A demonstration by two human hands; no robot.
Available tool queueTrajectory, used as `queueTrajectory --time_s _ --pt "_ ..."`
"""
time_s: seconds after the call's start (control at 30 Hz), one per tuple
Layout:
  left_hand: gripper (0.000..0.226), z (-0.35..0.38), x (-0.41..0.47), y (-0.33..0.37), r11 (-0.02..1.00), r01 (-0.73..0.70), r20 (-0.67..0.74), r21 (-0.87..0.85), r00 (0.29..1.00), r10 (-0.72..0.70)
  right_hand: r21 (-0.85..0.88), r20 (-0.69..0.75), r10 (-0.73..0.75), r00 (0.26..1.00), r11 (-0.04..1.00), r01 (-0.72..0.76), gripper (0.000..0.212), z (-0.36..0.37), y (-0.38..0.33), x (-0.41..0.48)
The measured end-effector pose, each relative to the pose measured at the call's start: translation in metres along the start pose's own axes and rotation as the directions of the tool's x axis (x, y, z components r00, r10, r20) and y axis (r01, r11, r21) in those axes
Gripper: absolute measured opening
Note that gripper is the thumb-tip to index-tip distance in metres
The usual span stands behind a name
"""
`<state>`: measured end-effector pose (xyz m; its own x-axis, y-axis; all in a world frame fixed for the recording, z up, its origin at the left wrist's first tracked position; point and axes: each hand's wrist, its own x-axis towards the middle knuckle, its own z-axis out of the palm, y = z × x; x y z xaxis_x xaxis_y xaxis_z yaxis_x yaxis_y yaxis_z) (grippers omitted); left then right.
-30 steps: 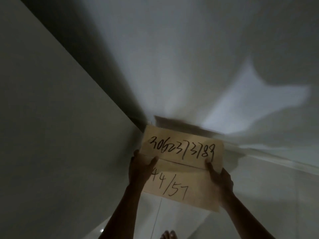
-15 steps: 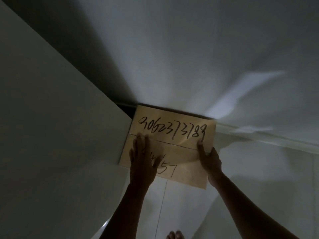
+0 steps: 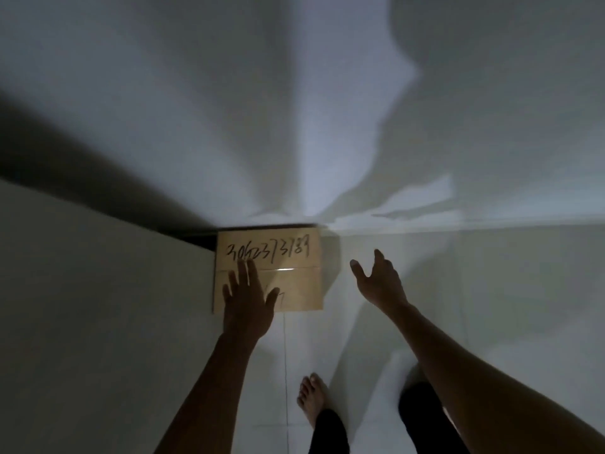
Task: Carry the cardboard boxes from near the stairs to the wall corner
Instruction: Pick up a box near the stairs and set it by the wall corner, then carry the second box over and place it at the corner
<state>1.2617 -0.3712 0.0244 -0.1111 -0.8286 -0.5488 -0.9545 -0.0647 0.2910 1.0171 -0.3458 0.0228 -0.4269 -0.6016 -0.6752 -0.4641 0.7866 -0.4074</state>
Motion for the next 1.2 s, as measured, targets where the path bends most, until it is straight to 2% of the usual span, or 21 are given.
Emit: queueTrajectory --time_s 0.17,0.3,0.37,0.5,0.63,0.87,1.03,1.2 --pt "0.075 -0.116 -0.107 0.144 0.971 -0.237 -0.026 0.041 0.971 0.238 0.002 -0.169 0.006 0.986 1.000 -0.006 0.085 -0.182 0.007 -0.127" --pt "0.075 -0.164 -0.185 0.260 0.917 -0.392 0.027 0.076 0.920 0.392 -0.022 -0.309 -0.031 0.951 0.999 0.026 0.089 -0.298 0.040 -0.208" --pt "0.076 -0.176 -0.211 0.315 0.869 -0.483 0.055 0.107 0.876 0.480 -0.030 -0.372 -0.024 0.928 0.999 0.014 0.089 -0.347 0.061 -0.236" --pt "0.077 -0.177 -0.256 0.434 0.718 -0.669 0.144 0.192 0.743 0.654 -0.001 -0.474 0.076 0.877 0.996 -0.086 0.086 -0.430 0.129 -0.284" --pt "0.076 -0.150 -0.286 0.550 0.583 -0.780 0.205 0.228 0.623 0.755 0.082 -0.539 0.194 0.820 0.981 -0.179 0.084 -0.493 0.212 -0.314" --pt "0.077 -0.063 -0.347 0.718 0.361 -0.896 0.361 0.258 0.436 0.824 0.225 -0.580 0.426 0.694 0.903 -0.366 0.084 -0.567 0.362 -0.357" --pt "0.076 0.002 -0.381 0.808 0.211 -0.942 0.477 0.263 0.317 0.820 0.350 -0.564 0.563 0.604 0.826 -0.442 0.083 -0.598 0.448 -0.370" --pt "0.075 0.074 -0.415 0.888 0.096 -0.970 0.592 0.226 0.214 0.777 0.468 -0.500 0.667 0.553 0.745 -0.475 0.084 -0.626 0.528 -0.375"
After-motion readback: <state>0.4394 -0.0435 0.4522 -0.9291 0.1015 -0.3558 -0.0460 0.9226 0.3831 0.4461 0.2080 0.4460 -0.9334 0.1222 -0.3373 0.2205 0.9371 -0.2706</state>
